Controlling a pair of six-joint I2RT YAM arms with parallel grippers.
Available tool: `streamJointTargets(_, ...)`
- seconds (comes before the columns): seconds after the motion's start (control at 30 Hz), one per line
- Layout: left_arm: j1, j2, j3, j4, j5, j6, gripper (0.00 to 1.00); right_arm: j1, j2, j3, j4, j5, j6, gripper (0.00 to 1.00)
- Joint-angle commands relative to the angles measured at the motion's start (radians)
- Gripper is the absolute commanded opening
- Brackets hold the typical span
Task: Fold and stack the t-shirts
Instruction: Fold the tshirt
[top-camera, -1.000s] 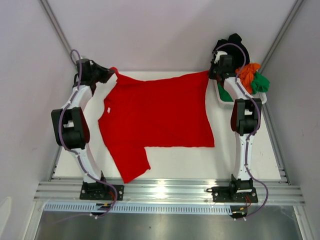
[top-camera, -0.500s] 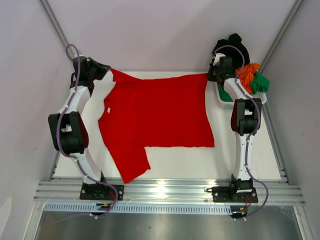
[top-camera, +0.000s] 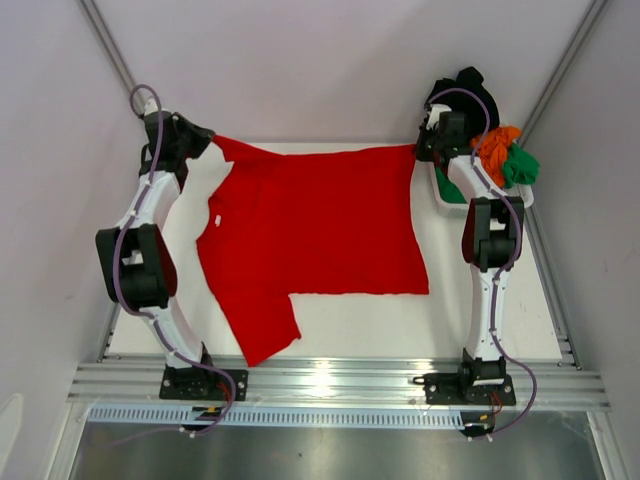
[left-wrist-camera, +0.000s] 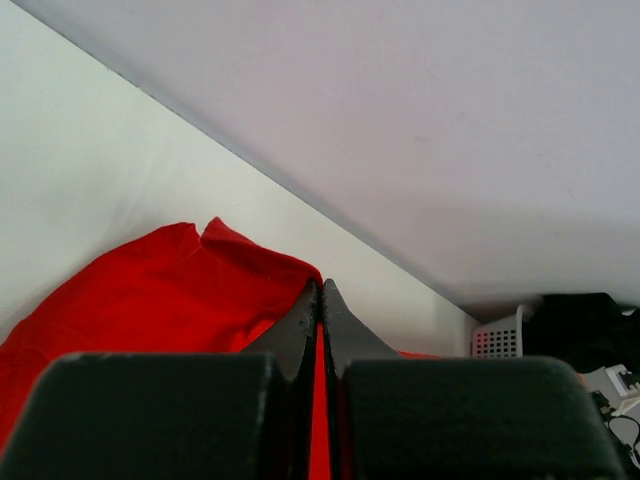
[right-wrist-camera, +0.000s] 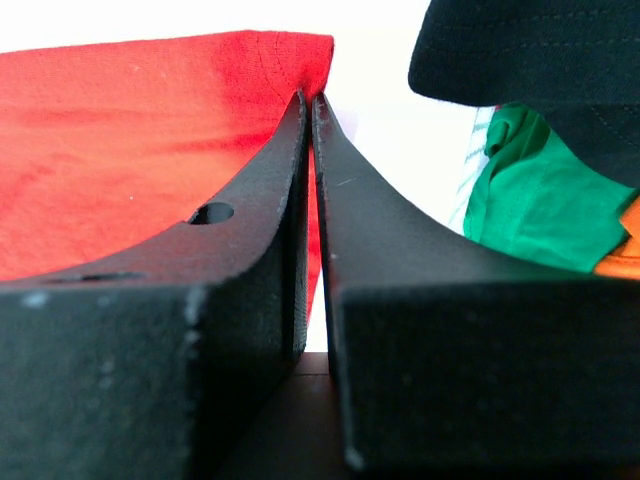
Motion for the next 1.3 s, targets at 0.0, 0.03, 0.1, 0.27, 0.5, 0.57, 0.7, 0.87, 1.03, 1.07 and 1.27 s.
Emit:
streamJointTargets(0.0,0.003,-0.053,0.051,0.032,-0.033,0.032,0.01,0.0,-0.077,0.009,0.025,0.033,-0.028,0.0)
streamJointTargets(0.03,0.001,-0.048,0.052,0.032,-0.029,0.03,0.01,0.0,-0.075,0.009,0.028,0.035,-0.03,0.0)
streamJointTargets(0.1,0.001,-0.041,0.057,0.033,-0.029,0.018,0.01,0.001,-0.077,0.014,0.029,0.039,-0.027,0.0)
streamJointTargets(0.27,0.001,-0.041,0.045,0.046,-0.024,0.021,0.01,0.006,-0.077,0.017,0.032,0.049,-0.027,0.0)
streamJointTargets(0.5,0.001,-0.065,0.031,0.055,-0.035,0.05,0.01,0.017,-0.072,0.025,0.028,0.056,-0.034,0.0)
streamJointTargets(0.57,0.001,-0.067,0.029,0.061,-0.035,0.05,0.01,0.018,-0.071,0.034,0.028,0.059,-0.036,0.0)
streamJointTargets(0.7,0.0,-0.073,0.023,0.064,-0.032,0.047,0.01,0.023,-0.069,0.049,0.032,0.062,-0.03,0.0)
streamJointTargets(0.87,0.001,-0.099,-0.001,0.087,-0.036,0.055,0.01,0.026,-0.069,0.046,0.029,0.073,-0.031,0.0)
streamJointTargets(1.03,0.001,-0.113,-0.023,0.107,-0.03,0.062,0.01,0.026,-0.075,0.04,0.031,0.07,-0.033,0.0)
streamJointTargets(1.07,0.001,-0.114,-0.03,0.11,-0.032,0.059,0.0,0.024,-0.078,0.038,0.032,0.069,-0.034,0.0)
streamJointTargets(1.27,0.003,-0.125,-0.061,0.119,-0.029,0.053,0.01,0.023,-0.092,0.02,0.052,0.07,-0.031,0.0)
